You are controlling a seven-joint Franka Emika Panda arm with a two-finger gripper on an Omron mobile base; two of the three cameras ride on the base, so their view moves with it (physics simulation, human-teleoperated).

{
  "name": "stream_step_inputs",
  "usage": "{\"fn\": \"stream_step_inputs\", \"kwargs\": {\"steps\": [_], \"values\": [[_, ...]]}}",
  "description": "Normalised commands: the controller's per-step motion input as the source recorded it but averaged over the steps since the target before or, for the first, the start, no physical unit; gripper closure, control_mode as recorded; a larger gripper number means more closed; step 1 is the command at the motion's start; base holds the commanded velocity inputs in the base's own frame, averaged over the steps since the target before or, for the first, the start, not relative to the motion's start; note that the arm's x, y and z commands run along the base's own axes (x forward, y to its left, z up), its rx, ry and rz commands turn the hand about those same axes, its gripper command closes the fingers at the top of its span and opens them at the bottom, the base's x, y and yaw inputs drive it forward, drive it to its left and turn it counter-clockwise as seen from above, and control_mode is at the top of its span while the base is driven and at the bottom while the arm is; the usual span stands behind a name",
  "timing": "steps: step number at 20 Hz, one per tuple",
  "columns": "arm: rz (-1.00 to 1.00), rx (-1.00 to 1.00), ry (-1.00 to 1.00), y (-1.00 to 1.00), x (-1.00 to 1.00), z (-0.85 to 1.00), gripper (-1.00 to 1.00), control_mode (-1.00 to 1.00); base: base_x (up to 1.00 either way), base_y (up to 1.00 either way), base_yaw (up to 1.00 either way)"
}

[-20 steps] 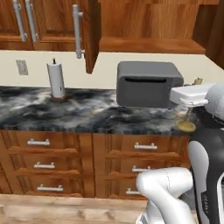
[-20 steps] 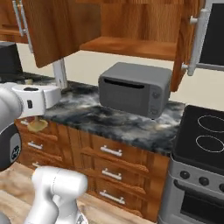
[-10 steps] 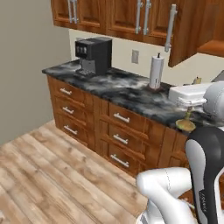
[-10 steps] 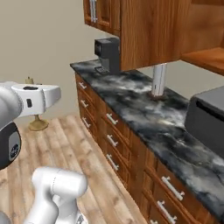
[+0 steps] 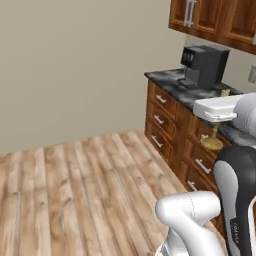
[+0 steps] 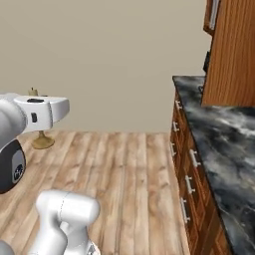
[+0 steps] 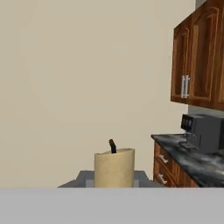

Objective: Get the candle and the beer from the cabinet and move them to the dining counter.

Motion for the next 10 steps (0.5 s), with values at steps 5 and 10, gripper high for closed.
{"fn": "stream_step_inputs", "kwargs": {"steps": [5,10], "values": [[0.00,0.00,0.00,0.00,0.00,0.00,1.00,1.00,0.79,-0.35,0.43],[0.00,0.00,0.00,0.00,0.00,0.00,1.00,1.00,1.00,0.01,0.13]]}}
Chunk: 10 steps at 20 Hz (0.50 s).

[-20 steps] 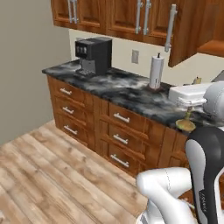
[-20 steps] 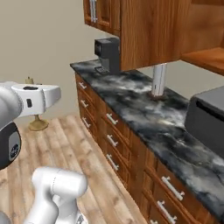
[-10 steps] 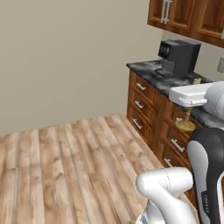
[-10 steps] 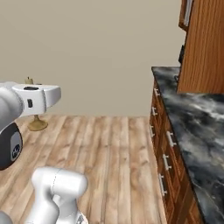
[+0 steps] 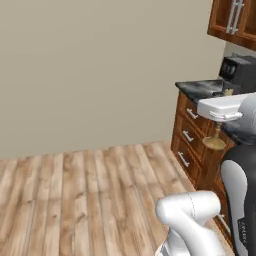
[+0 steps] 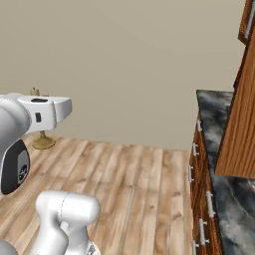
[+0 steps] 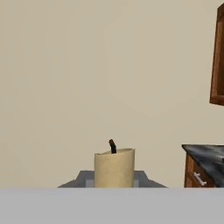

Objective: Get the candle and the beer from the cabinet and move them to the dining counter.

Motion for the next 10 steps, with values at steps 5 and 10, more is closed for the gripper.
{"fn": "stream_step_inputs", "kwargs": {"steps": [5,10], "values": [[0.00,0.00,0.00,0.00,0.00,0.00,1.00,1.00,1.00,0.01,0.26],[0.00,0.00,0.00,0.00,0.00,0.00,1.00,1.00,1.00,0.00,0.42]]}}
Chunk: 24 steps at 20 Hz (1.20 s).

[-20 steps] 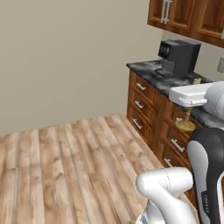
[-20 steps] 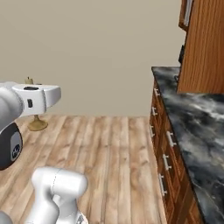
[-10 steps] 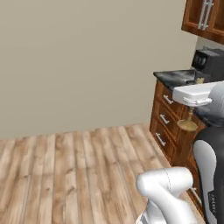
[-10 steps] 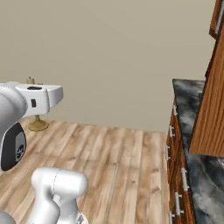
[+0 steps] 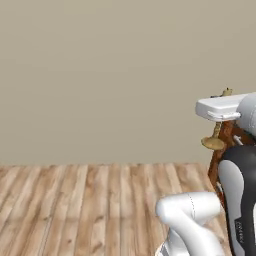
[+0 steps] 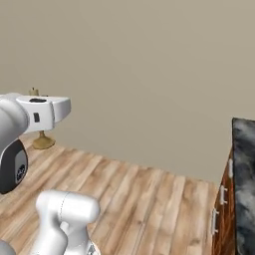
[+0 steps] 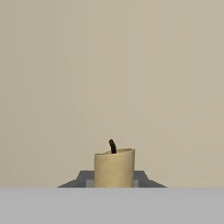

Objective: Get the candle and the beer from the cabinet and move them to the dining counter.

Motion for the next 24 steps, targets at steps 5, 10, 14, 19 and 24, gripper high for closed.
{"fn": "stream_step_inputs", "kwargs": {"steps": [5,10,14,19,24], "values": [[0.00,0.00,0.00,0.00,0.00,0.00,1.00,1.00,0.98,0.00,0.66],[0.00,0.00,0.00,0.00,0.00,0.00,1.00,1.00,0.93,-0.01,0.76],[0.00,0.00,0.00,0.00,0.00,0.00,1.00,1.00,0.97,0.00,0.74],[0.00,0.00,0.00,0.00,0.00,0.00,1.00,1.00,0.92,-0.07,0.70],[0.00,0.00,0.00,0.00,0.00,0.00,1.00,1.00,0.60,-0.34,0.58]]}}
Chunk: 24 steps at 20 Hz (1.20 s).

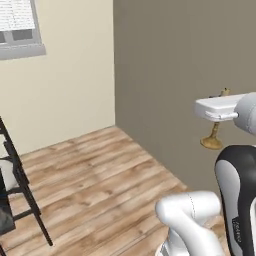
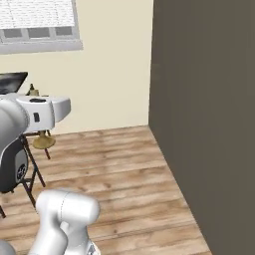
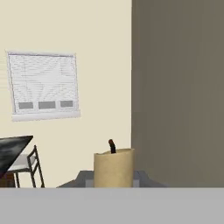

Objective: Get the candle and the beer from the cabinet and move them to the dining counter.

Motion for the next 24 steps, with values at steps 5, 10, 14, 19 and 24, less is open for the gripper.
{"fn": "stream_step_inputs", "kwargs": {"steps": [5,10,14,19,24], "values": [[0.00,0.00,0.00,0.00,0.00,0.00,1.00,1.00,0.51,-0.49,0.55],[0.00,0.00,0.00,0.00,0.00,0.00,1.00,1.00,0.46,-0.55,0.61],[0.00,0.00,0.00,0.00,0.00,0.00,1.00,1.00,0.76,-0.50,0.55],[0.00,0.00,0.00,0.00,0.00,0.00,1.00,1.00,1.00,-0.46,0.32],[0.00,0.00,0.00,0.00,0.00,0.00,1.00,1.00,1.00,-0.84,0.17]]}}
